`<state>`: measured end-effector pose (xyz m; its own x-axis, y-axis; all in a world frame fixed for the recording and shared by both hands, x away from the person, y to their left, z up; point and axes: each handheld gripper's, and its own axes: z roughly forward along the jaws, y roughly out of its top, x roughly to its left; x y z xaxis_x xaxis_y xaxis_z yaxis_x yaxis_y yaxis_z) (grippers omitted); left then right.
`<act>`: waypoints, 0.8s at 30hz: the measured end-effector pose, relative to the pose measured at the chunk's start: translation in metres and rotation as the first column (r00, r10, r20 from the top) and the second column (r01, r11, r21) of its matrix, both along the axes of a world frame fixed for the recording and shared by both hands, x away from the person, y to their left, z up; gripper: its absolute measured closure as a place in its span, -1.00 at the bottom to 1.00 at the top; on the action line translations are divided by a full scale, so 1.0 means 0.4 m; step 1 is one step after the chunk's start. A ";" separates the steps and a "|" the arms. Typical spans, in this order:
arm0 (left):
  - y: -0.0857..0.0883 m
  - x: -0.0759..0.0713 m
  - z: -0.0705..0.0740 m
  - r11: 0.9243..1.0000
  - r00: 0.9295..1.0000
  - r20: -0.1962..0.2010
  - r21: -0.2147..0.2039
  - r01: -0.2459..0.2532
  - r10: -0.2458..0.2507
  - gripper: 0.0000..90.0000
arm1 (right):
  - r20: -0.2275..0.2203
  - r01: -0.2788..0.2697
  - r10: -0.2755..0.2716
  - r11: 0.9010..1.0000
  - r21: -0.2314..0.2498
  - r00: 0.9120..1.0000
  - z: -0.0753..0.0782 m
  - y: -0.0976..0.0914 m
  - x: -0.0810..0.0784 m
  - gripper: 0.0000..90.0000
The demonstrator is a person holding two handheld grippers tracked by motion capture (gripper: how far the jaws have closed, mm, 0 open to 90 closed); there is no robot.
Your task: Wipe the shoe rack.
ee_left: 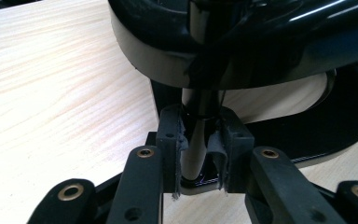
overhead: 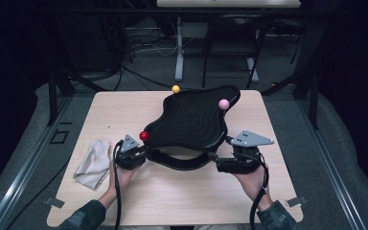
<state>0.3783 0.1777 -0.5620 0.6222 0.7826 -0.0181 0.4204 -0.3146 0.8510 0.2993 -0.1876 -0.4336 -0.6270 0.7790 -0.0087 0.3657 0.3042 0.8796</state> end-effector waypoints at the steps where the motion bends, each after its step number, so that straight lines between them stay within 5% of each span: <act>1: -0.001 0.000 0.001 1.000 1.000 0.001 0.004 -0.001 0.001 0.64 | -0.003 0.006 -0.006 1.000 0.003 1.000 -0.003 0.001 0.004 -0.51; 10: -0.001 -0.001 0.001 1.000 1.000 0.004 0.009 -0.001 0.001 0.65 | 0.015 -0.029 0.029 1.000 0.003 0.999 0.011 0.009 -0.019 -0.52; 24: -0.020 -0.013 -0.004 1.000 1.000 0.021 0.000 0.020 -0.020 0.66 | 0.039 0.036 -0.036 0.999 0.007 0.999 0.018 0.011 0.014 -0.51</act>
<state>0.3730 0.1696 -0.5636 0.6382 0.7699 -0.0047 0.3957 -0.3228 0.8598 0.3047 -0.1831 -0.4264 -0.5978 0.8012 -0.0279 0.3417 0.2861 0.8952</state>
